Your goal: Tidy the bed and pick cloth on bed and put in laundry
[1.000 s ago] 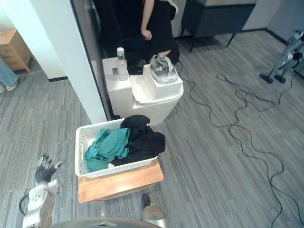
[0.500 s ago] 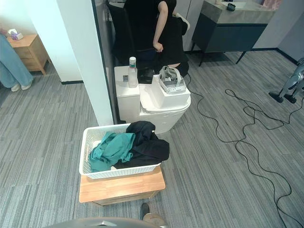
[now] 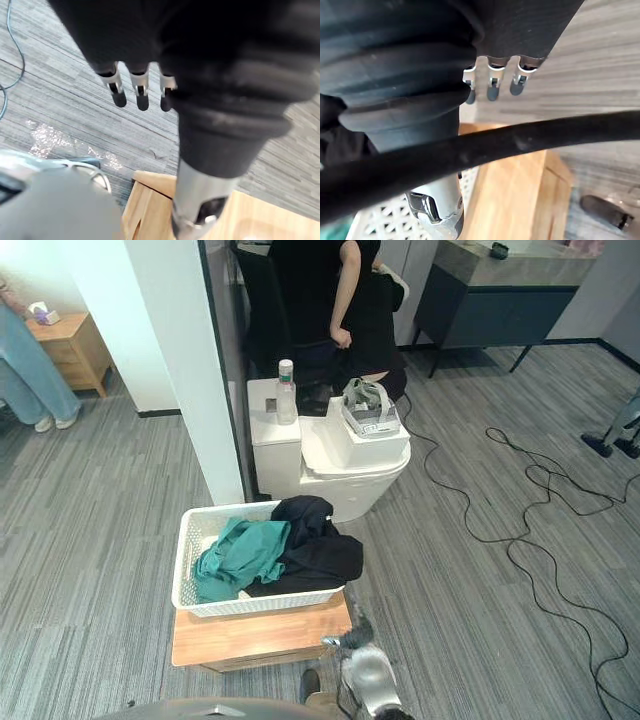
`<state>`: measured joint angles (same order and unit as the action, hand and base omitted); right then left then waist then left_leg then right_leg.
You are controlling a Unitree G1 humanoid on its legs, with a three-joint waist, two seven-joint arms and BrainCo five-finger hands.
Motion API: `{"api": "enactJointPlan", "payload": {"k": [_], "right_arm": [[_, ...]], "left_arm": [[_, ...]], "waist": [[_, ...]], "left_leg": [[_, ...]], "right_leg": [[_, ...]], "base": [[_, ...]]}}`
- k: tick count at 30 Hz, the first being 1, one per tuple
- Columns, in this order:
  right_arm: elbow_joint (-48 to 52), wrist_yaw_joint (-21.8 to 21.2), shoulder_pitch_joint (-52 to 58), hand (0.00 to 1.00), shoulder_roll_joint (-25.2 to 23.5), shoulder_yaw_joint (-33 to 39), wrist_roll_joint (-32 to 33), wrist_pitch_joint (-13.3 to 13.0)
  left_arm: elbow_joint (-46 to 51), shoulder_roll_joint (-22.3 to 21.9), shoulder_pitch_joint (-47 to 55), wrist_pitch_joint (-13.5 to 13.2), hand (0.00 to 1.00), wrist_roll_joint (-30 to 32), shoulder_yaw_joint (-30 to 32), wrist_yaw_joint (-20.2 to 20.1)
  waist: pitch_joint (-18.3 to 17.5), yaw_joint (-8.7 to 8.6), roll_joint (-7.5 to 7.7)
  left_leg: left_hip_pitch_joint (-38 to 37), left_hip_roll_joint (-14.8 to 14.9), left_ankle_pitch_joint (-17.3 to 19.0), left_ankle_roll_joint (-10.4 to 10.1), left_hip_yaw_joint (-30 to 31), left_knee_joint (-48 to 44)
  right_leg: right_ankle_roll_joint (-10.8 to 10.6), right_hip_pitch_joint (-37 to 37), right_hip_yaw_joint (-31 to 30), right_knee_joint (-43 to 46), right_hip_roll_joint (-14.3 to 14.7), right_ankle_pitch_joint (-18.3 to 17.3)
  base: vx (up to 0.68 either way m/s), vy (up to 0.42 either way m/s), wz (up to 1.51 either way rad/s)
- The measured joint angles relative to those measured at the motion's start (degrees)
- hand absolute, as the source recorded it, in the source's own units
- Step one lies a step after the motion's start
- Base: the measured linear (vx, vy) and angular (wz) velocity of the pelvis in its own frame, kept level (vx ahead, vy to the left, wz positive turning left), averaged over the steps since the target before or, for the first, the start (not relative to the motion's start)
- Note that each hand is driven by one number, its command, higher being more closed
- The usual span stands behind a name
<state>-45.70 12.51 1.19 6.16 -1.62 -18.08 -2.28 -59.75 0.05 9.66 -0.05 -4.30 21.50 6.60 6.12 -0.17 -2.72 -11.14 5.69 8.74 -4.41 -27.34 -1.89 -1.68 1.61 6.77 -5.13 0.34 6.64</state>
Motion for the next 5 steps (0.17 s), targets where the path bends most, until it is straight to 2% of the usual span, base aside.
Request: {"api": "enactJointPlan", "payload": {"k": [2,5], "right_arm": [[-0.4,0.0,-0.3,0.0,-0.1,0.0,0.0,0.3],[-2.6,0.1,-0.5,0.0,-1.1,0.8,3.6,0.3]], "left_arm": [[0.0,0.3,0.0,0.0,0.0,0.1,-0.4,-0.2],[0.0,1.6,-0.2,0.0,0.0,0.1,-0.6,-0.7]], "waist": [[0.0,-0.08,-0.04],[1.0,-0.77,1.08]], "left_leg": [[0.0,-0.3,0.0,0.1,0.1,0.1],[-0.2,-0.6,0.0,0.2,0.1,0.2]], "right_leg": [[-0.1,0.0,0.0,0.0,-0.2,0.0],[-0.2,0.1,-0.1,0.0,-0.4,0.1]], "base": [[-0.01,0.009,0.05],[-0.01,0.006,-0.01]]}}
